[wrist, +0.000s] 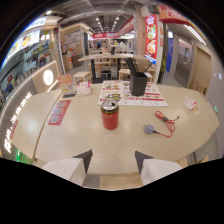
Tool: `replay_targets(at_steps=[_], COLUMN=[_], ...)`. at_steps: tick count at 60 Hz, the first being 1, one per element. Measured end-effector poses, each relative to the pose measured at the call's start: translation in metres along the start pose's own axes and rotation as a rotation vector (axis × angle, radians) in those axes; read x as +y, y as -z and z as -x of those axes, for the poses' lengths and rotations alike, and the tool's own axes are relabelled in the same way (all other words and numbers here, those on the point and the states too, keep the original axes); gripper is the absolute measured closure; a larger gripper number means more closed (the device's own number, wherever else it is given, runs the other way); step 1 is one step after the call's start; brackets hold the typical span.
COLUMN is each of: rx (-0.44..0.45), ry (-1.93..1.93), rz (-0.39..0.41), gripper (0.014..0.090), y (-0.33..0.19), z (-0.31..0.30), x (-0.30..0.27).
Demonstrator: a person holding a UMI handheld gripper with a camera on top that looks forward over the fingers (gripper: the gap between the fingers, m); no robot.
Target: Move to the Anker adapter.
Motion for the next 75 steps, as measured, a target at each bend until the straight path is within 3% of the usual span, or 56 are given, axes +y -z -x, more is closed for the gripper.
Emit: replay_targets(at_steps=[19,38,53,75], rx=[0.060,0.084,0.030,-0.002], ry=[0.020,0.054,0.073,0.078], rz=[0.026,0.029,0.019,0.013], gripper=[0.0205,0.0204,0.0205,0.0205], y=[-0.012,-0.074,-0.125,-0.134], z=[-0.097,-0.194,-0.208,-0.210], x=[0.012,-0.009,-0.036,-0.043])
